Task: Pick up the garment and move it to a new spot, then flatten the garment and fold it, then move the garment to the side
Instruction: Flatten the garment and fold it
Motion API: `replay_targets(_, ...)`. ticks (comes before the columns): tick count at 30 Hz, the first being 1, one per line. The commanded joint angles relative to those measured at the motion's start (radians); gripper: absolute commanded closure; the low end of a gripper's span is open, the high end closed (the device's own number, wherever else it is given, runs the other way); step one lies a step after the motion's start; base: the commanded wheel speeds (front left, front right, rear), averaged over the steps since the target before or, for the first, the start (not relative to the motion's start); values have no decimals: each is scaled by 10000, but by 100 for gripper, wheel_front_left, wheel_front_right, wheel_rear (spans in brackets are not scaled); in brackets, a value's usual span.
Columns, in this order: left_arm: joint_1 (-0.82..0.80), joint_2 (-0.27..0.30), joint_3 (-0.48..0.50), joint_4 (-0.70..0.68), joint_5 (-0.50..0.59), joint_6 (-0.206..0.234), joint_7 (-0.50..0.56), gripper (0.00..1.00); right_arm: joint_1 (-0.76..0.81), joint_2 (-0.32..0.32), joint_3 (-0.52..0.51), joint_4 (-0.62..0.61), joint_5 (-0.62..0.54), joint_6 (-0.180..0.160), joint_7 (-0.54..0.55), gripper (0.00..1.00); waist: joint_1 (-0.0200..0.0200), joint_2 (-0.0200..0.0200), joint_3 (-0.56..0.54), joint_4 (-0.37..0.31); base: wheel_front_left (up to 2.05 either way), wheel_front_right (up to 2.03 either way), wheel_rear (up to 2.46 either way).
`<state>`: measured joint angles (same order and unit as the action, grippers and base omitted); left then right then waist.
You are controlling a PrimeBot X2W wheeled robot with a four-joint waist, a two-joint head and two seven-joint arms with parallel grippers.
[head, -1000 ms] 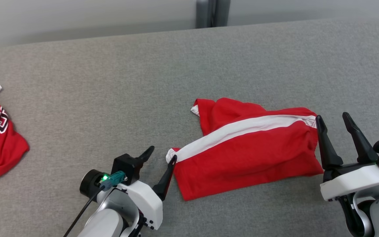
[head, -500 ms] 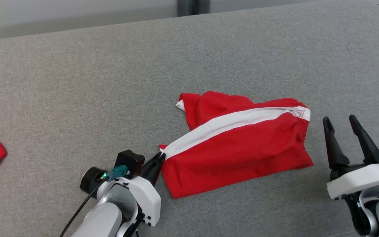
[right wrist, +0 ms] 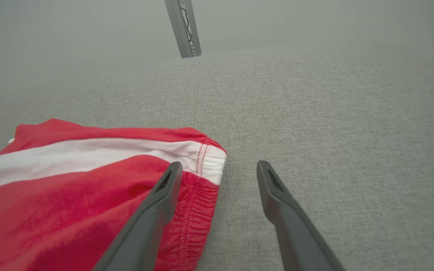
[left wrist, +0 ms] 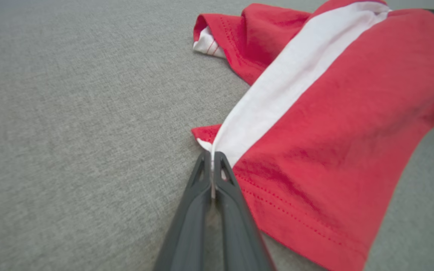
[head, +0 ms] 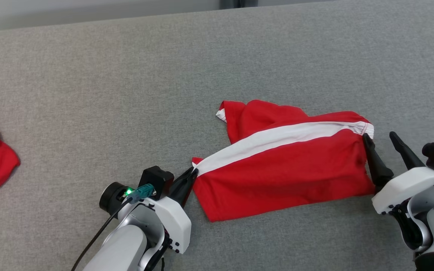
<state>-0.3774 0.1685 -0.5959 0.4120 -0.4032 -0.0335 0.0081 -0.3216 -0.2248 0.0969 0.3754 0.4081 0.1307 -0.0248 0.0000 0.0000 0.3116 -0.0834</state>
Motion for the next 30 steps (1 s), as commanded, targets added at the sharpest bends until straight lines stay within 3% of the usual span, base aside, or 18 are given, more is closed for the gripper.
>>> replay_targets(1,-199,1,-23,77,35,-40,-81,100,-351,-114,166,429,238,1,-83,0,0,0,34,111,0,0,0)
replay_targets(9,-263,-18,-121,174,63,-49,-235,100,-1026,-359,1038,1444,946,1,-252,0,0,0,75,270,0,0,0)
replay_targets(10,-254,-3,-124,185,53,-41,-250,100,-1099,-404,1153,1537,1068,1,-284,22,0,0,83,272,0,0,0)
replay_targets(12,-246,22,-138,213,0,-66,-223,100,-1256,-477,1405,1686,1246,1,-398,100,0,0,99,276,0,0,0)
replay_targets(17,-289,90,-122,210,-40,-55,-363,100,-1490,-651,1926,1915,1707,1,-731,100,0,0,114,302,0,0,0)
replay_targets(30,-611,137,633,-1075,-189,627,-1430,100,-1725,-1248,2216,1072,2096,1,-2001,100,0,0,-525,216,0,0,0)
